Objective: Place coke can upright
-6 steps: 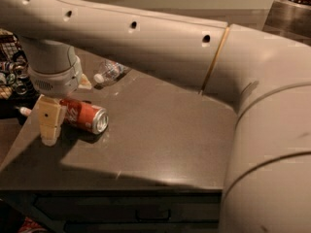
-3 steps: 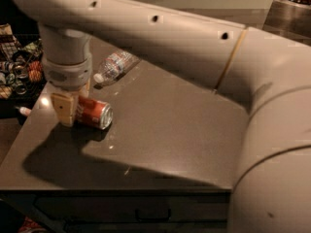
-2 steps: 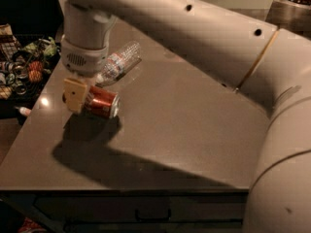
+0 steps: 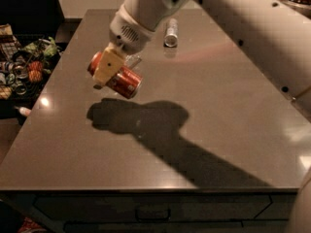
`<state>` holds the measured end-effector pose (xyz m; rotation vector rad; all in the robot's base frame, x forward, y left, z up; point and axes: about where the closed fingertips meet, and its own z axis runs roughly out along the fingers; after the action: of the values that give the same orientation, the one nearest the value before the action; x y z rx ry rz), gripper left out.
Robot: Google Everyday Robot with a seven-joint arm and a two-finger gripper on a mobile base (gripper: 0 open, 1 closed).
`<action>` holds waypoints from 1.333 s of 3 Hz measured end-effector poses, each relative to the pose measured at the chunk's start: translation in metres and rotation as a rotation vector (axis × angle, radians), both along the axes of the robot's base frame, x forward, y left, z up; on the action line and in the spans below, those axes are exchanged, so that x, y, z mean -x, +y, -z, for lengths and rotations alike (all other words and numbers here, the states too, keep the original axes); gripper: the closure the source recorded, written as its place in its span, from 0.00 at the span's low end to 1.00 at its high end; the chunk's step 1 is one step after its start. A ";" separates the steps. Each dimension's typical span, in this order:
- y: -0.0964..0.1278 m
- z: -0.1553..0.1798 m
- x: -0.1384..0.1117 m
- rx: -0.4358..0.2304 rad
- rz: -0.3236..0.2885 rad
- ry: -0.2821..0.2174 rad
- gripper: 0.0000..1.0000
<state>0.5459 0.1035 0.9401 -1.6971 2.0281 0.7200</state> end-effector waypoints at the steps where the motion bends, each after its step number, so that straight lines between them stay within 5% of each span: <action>1: -0.032 -0.017 -0.009 -0.178 0.026 -0.054 1.00; 3: -0.086 -0.025 -0.018 -0.473 0.143 -0.217 1.00; 4: -0.100 -0.023 -0.022 -0.593 0.204 -0.261 1.00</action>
Offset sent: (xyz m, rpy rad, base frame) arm 0.0262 -0.1273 0.0328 0.5751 -0.2850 -0.2052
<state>0.5675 0.0031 0.9630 -1.1569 1.5691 0.8674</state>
